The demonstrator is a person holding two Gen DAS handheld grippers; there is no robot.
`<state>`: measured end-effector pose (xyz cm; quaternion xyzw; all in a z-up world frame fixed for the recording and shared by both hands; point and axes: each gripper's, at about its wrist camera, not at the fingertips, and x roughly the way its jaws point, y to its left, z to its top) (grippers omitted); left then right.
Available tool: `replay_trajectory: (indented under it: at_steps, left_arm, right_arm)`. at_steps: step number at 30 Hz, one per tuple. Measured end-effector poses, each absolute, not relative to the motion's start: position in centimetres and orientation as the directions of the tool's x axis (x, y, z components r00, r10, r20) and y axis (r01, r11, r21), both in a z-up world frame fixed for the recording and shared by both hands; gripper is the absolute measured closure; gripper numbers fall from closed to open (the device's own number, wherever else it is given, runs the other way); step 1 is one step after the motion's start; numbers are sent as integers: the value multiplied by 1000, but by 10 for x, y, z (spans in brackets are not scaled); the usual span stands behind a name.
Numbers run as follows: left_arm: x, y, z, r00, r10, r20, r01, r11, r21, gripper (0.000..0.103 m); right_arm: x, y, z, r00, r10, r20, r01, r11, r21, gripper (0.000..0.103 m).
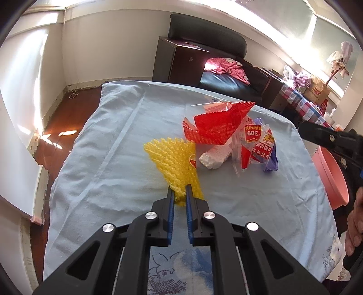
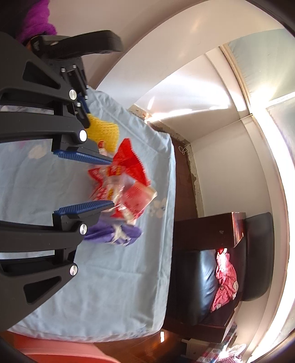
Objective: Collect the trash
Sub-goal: 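Grasp the yellow foam net with the left tool while the right tool grasps red plastic wrapper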
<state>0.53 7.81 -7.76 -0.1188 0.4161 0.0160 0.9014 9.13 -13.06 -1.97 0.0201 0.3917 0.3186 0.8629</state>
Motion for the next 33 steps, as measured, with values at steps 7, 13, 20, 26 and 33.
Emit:
replay_trajectory:
  at_steps: [7, 13, 20, 26, 33]
  left_arm:
    - [-8, 89, -73, 678, -77, -731, -129, 966, -222, 95]
    - [-14, 97, -71, 695, -81, -715, -138, 960, -243, 95]
    - [-17, 101, -72, 697, -83, -712, -145, 956, -253, 95]
    - [-19, 102, -71, 704, -82, -705, -145, 956, -256, 95]
    - [-21, 100, -62, 721, -76, -689, -138, 958, -251, 95]
  right_arm:
    - [138, -104, -28, 419, 599, -682, -483, 783, 392, 70]
    - [165, -90, -43, 357, 623, -696, -412, 773, 482, 70]
    - [185, -89, -67, 282, 671, -686, -285, 741, 608, 70]
    - [178, -91, -66, 294, 676, -676, -309, 736, 602, 70]
    - [155, -98, -52, 346, 660, -666, -385, 748, 541, 98]
